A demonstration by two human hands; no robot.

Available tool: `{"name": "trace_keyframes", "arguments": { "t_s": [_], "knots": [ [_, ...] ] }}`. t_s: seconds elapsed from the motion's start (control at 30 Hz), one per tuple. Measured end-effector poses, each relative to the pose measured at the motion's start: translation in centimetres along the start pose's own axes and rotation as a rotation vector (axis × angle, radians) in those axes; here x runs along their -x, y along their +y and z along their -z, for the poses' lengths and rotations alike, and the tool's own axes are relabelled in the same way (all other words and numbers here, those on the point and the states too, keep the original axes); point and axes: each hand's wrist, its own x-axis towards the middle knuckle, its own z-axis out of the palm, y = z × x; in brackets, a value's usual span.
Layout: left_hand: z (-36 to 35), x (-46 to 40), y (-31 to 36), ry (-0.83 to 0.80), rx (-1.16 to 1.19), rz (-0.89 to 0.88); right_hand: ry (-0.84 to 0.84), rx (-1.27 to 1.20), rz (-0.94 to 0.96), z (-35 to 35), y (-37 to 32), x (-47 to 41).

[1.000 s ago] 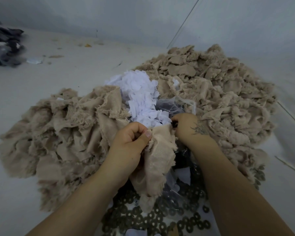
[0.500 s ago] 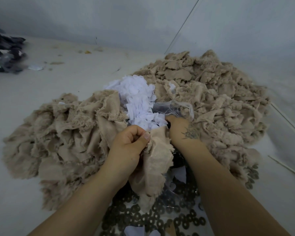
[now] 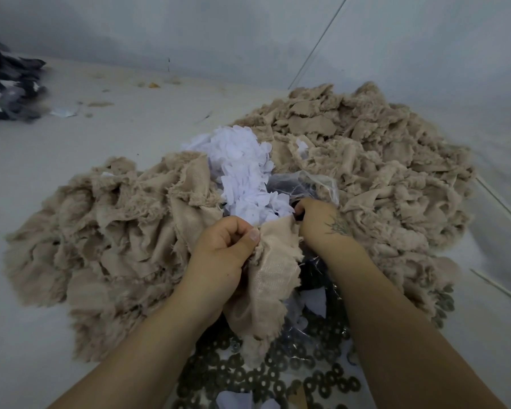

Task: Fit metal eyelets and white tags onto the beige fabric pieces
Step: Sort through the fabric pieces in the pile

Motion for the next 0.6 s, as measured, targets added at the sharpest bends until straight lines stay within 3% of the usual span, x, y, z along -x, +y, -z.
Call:
{"name": "trace_keyframes", "arguments": {
  "t_s": [0.1,0.2,0.4,0.47,0.6],
  "knots": [
    [0.1,0.1,-0.1,0.001,0.01,0.015,-0.13,0.002,-0.036,0.4,-0.3,0.2],
    [0.1,0.1,-0.1,0.005,0.007,0.022,-0.094,0.07,-0.052,1.0,-1.0,0.3],
    [0.0,0.0,-0.1,0.005,0.017,0.043,-0.307,0.094,-0.034,2.5,-1.1,-1.1],
    [0.0,0.1,-0.1,0.008,0.022,0.041,-0.193,-0.024,-0.034,1.9,-0.2,-0.6],
    [0.1,0.2,0.0,0.008,0.018,0.038,0.264,-0.244,0.017,0.6,0.6,2.0]
  ]
}}
